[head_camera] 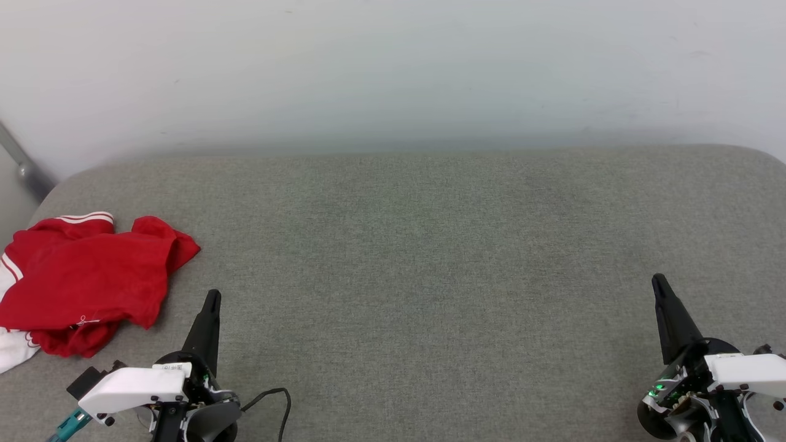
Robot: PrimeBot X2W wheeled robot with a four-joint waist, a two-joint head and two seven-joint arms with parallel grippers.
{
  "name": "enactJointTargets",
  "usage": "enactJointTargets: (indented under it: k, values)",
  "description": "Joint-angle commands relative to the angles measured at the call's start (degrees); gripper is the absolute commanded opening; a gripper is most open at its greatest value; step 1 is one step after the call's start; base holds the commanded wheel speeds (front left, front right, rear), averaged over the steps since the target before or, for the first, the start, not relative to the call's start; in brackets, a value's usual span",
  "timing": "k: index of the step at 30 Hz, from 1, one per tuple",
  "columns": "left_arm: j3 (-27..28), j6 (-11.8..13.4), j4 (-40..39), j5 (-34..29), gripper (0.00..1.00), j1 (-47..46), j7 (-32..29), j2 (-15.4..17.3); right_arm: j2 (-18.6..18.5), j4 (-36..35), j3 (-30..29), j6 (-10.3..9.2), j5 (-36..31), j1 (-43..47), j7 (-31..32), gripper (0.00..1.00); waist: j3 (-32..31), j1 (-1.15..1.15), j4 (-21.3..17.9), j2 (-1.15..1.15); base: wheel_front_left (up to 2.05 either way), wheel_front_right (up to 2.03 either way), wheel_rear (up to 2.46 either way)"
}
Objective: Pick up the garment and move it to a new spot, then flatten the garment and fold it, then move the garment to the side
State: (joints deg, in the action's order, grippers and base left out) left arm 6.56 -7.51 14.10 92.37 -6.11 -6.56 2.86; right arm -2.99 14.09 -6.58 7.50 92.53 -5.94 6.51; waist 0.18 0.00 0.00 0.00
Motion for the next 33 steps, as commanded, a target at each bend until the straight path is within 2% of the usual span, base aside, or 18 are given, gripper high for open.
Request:
enactJointTargets:
  k: [1, 32, 33]
  values:
    - [0.1, -0.2, -0.1, 0.1, 0.00, -0.3, -0.1, -0.1, 0.2, 0.1, 0.0, -0.02, -0.3, -0.6, 0.0, 0.00, 0.0, 0.00, 0.0, 0.00, 0.00, 0.00, 0.00]
    - [0.1, -0.2, -0.1, 0.1, 0.00, -0.3, -0.1, -0.1, 0.2, 0.1, 0.0, -0.02, -0.3, -0.6, 0.0, 0.00, 0.0, 0.00, 0.0, 0.00, 0.00, 0.00, 0.00]
    - [0.0, 0.0, 0.0, 0.0, 1.00, 0.0, 0.0, 0.0, 0.0, 0.0, 0.0, 0.00, 0.0, 0.0, 0.0, 1.00, 0.0, 0.00, 0.0, 0.00, 0.00, 0.00, 0.00]
